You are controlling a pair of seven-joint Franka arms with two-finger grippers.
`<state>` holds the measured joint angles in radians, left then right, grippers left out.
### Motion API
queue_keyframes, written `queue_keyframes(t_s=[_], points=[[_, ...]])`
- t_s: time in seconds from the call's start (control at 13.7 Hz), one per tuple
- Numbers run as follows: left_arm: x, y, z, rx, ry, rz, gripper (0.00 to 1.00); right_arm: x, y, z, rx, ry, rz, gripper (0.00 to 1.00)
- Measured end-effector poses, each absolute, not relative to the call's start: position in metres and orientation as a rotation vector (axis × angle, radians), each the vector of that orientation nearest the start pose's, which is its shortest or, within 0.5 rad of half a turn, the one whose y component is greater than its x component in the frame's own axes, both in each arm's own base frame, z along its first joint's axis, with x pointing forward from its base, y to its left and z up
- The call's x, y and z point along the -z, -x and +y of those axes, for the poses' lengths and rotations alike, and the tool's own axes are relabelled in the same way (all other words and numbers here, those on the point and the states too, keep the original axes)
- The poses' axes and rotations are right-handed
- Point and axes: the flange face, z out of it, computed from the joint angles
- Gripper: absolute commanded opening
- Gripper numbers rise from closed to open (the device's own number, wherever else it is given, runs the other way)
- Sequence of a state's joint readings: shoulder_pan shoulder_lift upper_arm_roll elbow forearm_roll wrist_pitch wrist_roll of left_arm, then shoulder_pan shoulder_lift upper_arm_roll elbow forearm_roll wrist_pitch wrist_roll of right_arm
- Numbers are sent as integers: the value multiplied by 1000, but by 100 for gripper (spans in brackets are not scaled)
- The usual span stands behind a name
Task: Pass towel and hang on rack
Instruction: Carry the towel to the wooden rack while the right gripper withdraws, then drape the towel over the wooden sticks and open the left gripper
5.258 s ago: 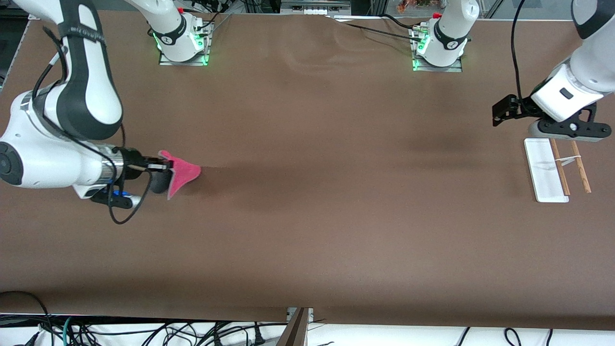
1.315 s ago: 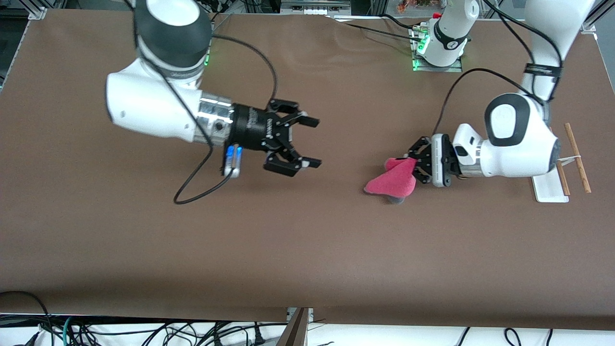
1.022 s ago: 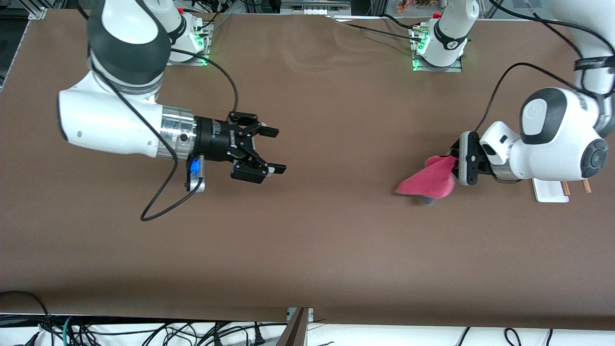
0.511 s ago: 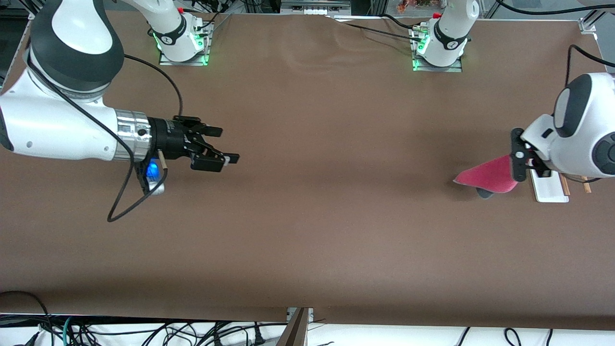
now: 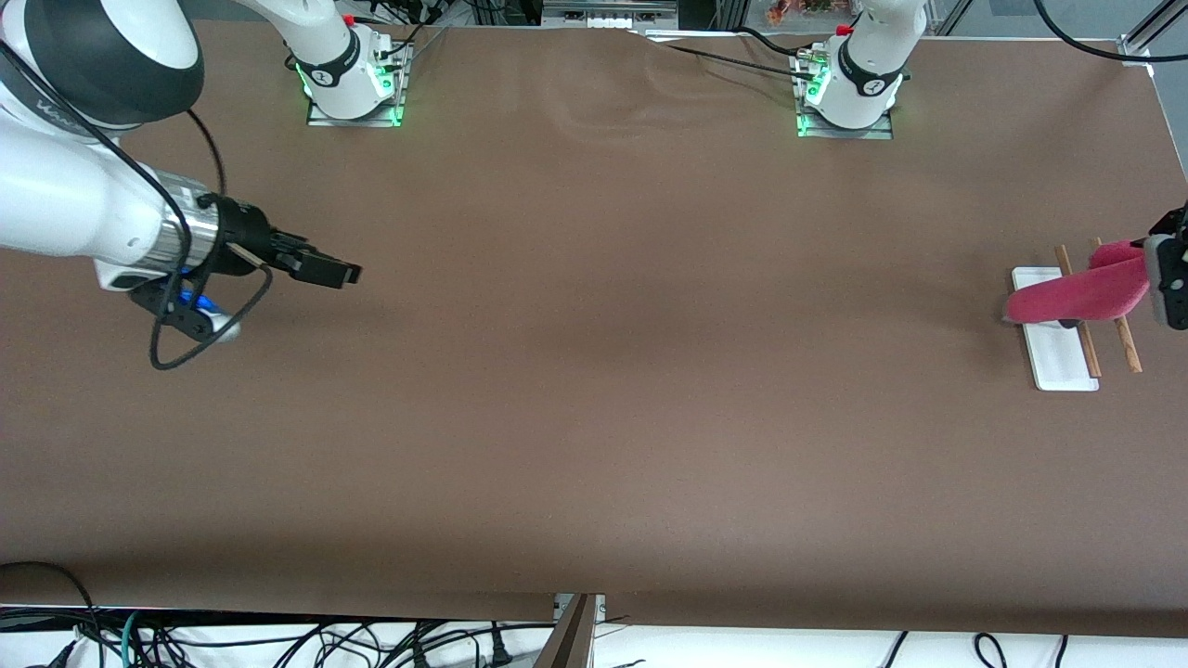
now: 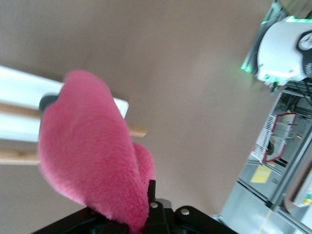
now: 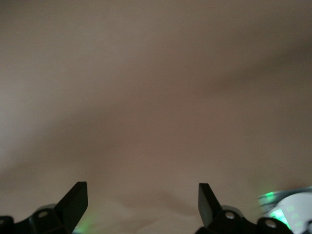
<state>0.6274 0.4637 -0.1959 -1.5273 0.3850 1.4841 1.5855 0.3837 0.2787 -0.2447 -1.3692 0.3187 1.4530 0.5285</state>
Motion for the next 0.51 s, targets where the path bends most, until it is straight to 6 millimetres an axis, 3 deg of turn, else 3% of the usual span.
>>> queue_keyframes(t_s=[0.15, 0.37, 0.51], points=[[-355, -538, 350, -796, 2676, 1882, 0, -554, -599, 114, -344, 2970, 428, 100], [-340, -534, 380, -730, 2686, 1851, 0, -543, -599, 74, -309, 3008, 298, 100], [-323, -534, 395, -698, 2698, 1837, 2, -535, -601, 65, -280, 3054, 257, 100]])
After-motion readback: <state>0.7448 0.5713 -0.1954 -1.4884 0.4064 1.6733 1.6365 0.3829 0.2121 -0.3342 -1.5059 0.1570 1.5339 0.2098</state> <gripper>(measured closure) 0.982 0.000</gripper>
